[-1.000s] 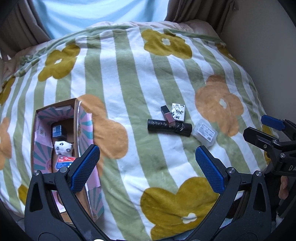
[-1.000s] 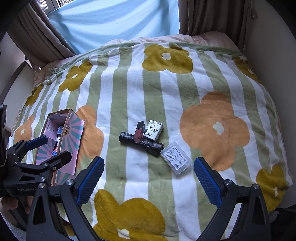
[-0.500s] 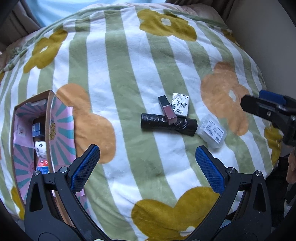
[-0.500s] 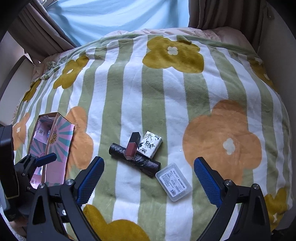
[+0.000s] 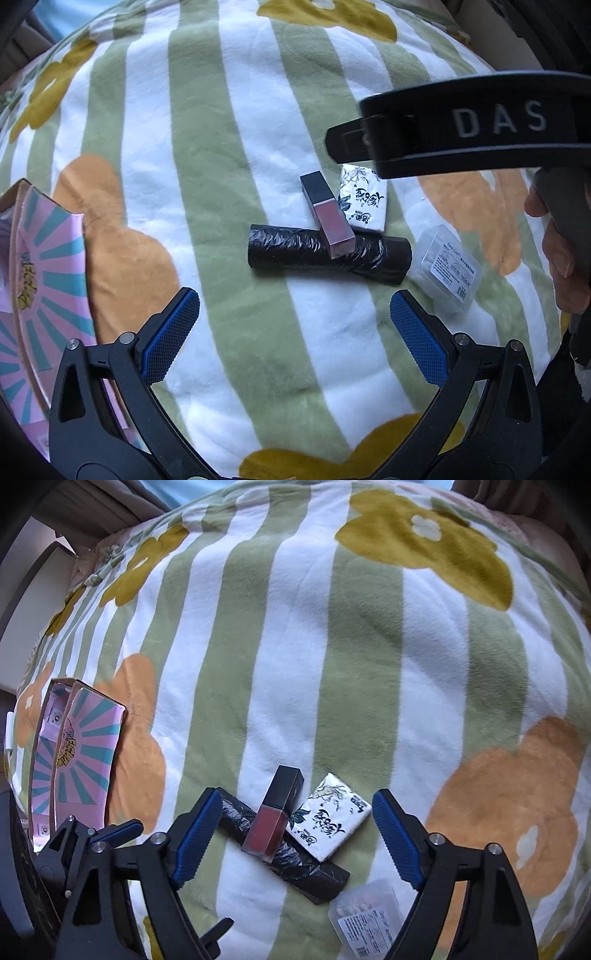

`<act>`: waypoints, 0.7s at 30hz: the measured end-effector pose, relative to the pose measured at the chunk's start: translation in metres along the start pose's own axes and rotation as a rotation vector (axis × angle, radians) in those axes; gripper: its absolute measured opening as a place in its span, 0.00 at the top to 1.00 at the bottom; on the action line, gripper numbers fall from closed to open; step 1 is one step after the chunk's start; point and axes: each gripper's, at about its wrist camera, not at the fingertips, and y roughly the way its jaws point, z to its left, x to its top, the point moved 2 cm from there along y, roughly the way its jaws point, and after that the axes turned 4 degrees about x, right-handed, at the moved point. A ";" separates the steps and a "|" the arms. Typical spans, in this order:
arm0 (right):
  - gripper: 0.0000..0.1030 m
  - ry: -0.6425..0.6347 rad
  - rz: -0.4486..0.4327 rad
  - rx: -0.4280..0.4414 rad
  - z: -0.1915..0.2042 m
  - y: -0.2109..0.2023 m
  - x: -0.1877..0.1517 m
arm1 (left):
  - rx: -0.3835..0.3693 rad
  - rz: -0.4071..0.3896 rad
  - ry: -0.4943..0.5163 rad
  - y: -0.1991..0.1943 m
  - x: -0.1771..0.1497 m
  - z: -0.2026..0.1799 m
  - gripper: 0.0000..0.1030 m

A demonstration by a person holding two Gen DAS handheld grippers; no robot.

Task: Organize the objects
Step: 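Grasp the red lip gloss with the right tool while the left tool grasps the black roll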

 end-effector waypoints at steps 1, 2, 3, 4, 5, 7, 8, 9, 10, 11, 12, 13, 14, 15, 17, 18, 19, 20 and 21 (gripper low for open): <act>0.31 -0.008 0.024 0.006 0.000 0.008 0.002 | -0.004 0.005 0.000 0.007 0.001 -0.001 0.00; 0.32 -0.014 0.045 0.013 0.000 0.017 0.003 | -0.009 0.009 0.002 0.013 0.001 -0.003 0.00; 0.34 -0.015 0.064 0.023 0.000 0.024 0.004 | -0.013 0.011 0.004 0.019 0.002 -0.006 0.00; 0.36 -0.013 0.081 0.035 -0.001 0.031 0.004 | -0.017 0.012 0.005 0.024 0.002 -0.008 0.00; 0.38 -0.012 0.097 0.046 -0.001 0.037 0.004 | -0.023 0.012 0.004 0.029 0.003 -0.010 0.00; 0.41 -0.023 0.113 0.047 -0.001 0.046 0.005 | -0.029 0.009 0.002 0.036 0.003 -0.014 0.00; 0.41 -0.035 0.117 0.043 0.000 0.049 0.006 | -0.027 0.007 0.001 0.039 0.003 -0.016 0.00; 0.41 -0.045 0.121 0.042 0.001 0.052 0.007 | -0.026 0.008 0.001 0.042 0.002 -0.017 0.00; 0.41 -0.050 0.126 0.038 0.002 0.053 0.009 | -0.025 0.009 0.002 0.045 0.002 -0.018 0.00; 0.41 -0.056 0.130 0.035 0.003 0.053 0.010 | -0.025 0.008 0.004 0.046 0.001 -0.018 0.00; 0.42 -0.064 0.132 0.033 0.005 0.053 0.010 | -0.023 0.007 0.007 0.048 0.001 -0.018 0.00; 0.45 -0.073 0.134 0.031 0.006 0.052 0.010 | -0.016 0.004 0.012 0.049 0.000 -0.017 0.00; 0.48 -0.080 0.140 0.028 0.007 0.052 0.009 | -0.009 -0.004 0.020 0.048 0.000 -0.016 0.00; 0.52 -0.083 0.142 0.032 0.008 0.052 0.007 | -0.003 -0.015 0.029 0.047 0.000 -0.016 0.00; 0.55 -0.084 0.150 0.053 0.009 0.052 0.003 | 0.008 -0.039 0.059 0.044 0.000 -0.015 0.00; 0.58 -0.088 0.163 0.058 0.009 0.053 -0.001 | 0.015 -0.052 0.084 0.042 0.000 -0.015 0.00; 0.60 -0.089 0.172 0.063 0.008 0.055 -0.003 | 0.025 -0.064 0.116 0.041 0.000 -0.016 0.00; 0.62 -0.089 0.179 0.065 0.006 0.057 -0.006 | 0.038 -0.076 0.155 0.040 0.000 -0.017 0.00; 0.68 -0.093 0.190 0.064 0.004 0.059 -0.008 | 0.048 -0.082 0.198 0.041 0.000 -0.018 0.00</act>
